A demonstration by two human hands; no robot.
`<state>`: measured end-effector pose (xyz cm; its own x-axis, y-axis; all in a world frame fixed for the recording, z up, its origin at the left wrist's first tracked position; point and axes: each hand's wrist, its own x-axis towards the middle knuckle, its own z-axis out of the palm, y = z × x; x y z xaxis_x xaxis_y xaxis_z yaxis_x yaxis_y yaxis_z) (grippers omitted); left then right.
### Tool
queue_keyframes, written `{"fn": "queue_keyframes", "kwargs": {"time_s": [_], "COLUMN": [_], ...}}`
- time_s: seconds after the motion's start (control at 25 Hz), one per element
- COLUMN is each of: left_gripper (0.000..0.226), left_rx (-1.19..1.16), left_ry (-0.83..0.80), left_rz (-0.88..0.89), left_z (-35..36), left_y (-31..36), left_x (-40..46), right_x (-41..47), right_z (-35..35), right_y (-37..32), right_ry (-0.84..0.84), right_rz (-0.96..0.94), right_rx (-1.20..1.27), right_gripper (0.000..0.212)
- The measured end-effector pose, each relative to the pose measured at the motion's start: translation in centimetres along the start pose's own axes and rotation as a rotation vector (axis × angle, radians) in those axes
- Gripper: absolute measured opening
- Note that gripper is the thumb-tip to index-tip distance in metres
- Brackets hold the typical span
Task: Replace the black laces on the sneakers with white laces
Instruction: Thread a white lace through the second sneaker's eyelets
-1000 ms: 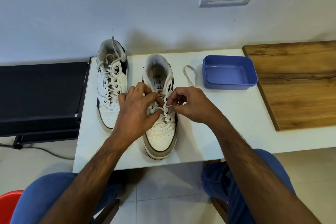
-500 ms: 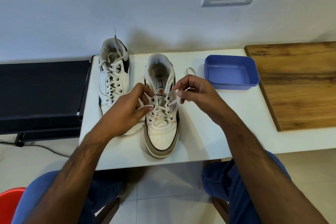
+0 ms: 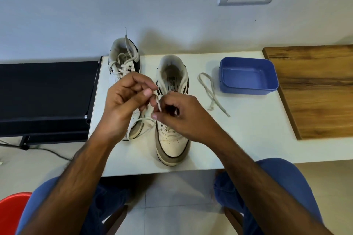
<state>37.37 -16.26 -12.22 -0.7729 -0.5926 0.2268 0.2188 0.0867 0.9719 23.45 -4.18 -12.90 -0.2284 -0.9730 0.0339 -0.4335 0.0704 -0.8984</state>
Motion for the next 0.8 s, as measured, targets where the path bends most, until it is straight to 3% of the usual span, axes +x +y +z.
{"fn": "queue_keyframes", "kwargs": {"time_s": [0.12, 0.32, 0.44, 0.56, 0.72, 0.8], "left_gripper": [0.021, 0.029, 0.021, 0.015, 0.011, 0.012], "left_rx": [-0.046, -0.075, 0.047, 0.139, 0.310, 0.385], "left_ry": [0.038, 0.155, 0.069, -0.088, -0.088, -0.075], "left_rz": [-0.048, -0.124, -0.154, -0.169, -0.158, -0.173], "left_z": [-0.3, -1.1, -0.8, 0.3, -0.1, 0.2], "left_y": [-0.2, -0.9, -0.9, -0.8, -1.9, -2.2], "left_x": [0.0, 0.4, 0.4, 0.1, 0.1, 0.0], "right_x": [0.0, 0.1, -0.2, -0.3, -0.4, -0.2], "right_z": [-2.1, -3.9, -3.5, -3.0, -3.7, -3.4], "right_y": [1.4, 2.4, 1.7, 1.3, 1.7, 2.0], "right_ry": [0.066, 0.240, 0.113, -0.033, 0.022, 0.057], "right_rz": [0.096, 0.243, 0.195, 0.163, 0.164, 0.150], "right_rx": [0.201, 0.757, 0.514, 0.301, 0.291, 0.197], "right_gripper": [0.023, 0.036, 0.041, 0.022, 0.033, 0.024]}}
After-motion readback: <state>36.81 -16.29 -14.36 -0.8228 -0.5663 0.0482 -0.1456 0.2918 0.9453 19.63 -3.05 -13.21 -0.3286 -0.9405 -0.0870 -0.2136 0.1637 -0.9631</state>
